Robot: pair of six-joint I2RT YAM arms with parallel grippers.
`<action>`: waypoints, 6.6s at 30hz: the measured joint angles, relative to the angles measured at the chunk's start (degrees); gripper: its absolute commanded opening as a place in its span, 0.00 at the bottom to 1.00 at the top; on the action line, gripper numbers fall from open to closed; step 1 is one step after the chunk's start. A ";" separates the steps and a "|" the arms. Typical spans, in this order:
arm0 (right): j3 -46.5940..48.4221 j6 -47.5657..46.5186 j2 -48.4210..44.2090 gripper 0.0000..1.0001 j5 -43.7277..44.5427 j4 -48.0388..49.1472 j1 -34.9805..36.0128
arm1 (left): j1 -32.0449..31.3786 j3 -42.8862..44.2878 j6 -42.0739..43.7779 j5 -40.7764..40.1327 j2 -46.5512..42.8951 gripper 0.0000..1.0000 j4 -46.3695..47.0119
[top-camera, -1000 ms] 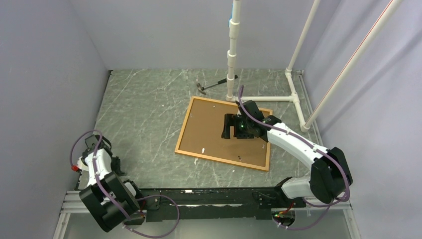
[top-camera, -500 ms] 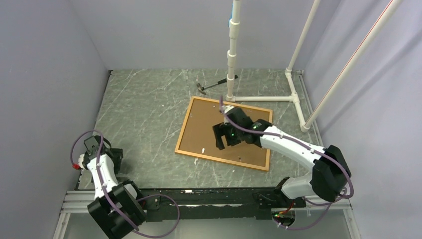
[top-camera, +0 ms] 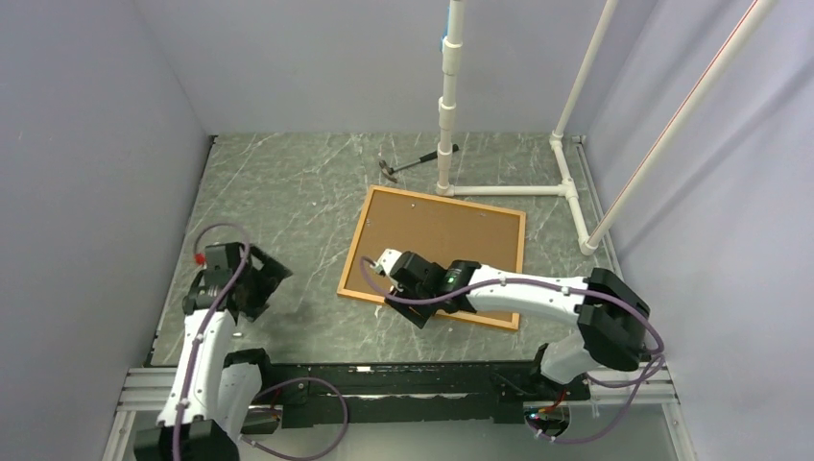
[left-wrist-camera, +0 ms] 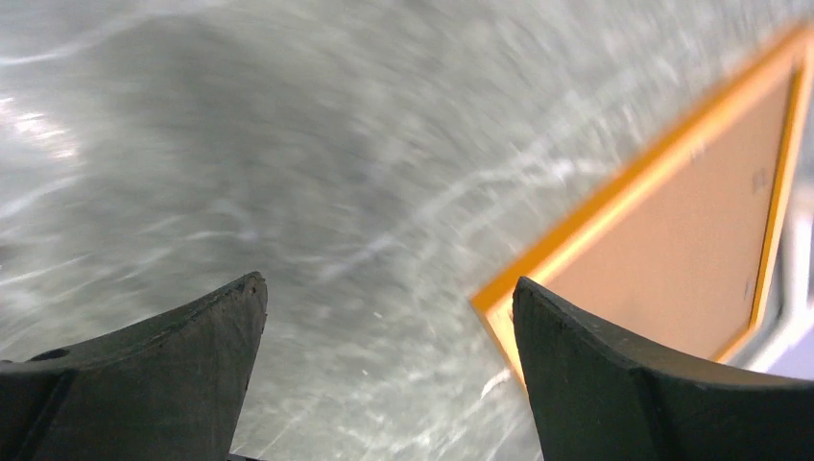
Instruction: Take the photo out of the frame
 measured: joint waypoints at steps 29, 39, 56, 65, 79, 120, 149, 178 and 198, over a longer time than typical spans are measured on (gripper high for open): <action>-1.40 -9.81 10.23 0.00 7.76 3.39 4.35 | -16.28 -26.95 -8.02 32.87 0.26 0.99 48.63; -0.11 -8.76 3.30 0.00 -0.87 1.79 3.69 | -18.78 -29.07 -18.03 33.55 -6.01 0.99 60.19; 2.34 -6.86 -0.50 0.00 -9.55 0.44 1.90 | -26.43 -29.00 -31.67 26.62 -8.33 0.94 51.12; 3.48 -5.68 -0.79 0.00 -12.24 0.37 1.90 | -26.75 -27.41 -32.74 25.68 -2.16 0.57 53.94; 5.22 -2.51 -1.33 0.00 -9.07 0.37 6.23 | -26.77 -25.53 -32.17 20.13 -9.79 0.07 46.75; 29.77 10.27 23.89 0.28 44.98 -24.28 28.22 | -26.80 -5.68 -40.54 15.50 -24.13 0.00 1.20; 41.81 -18.58 7.54 0.00 9.51 -38.56 12.57 | -27.06 27.63 1.42 -12.22 -27.85 0.87 -11.91; 40.24 -27.63 -2.10 0.00 -7.26 -40.00 -1.36 | -27.06 9.27 75.32 43.80 -23.67 1.00 13.81; 39.60 -28.63 -3.78 0.00 -9.22 -40.28 -1.62 | -21.57 8.26 71.95 67.43 2.71 0.88 38.95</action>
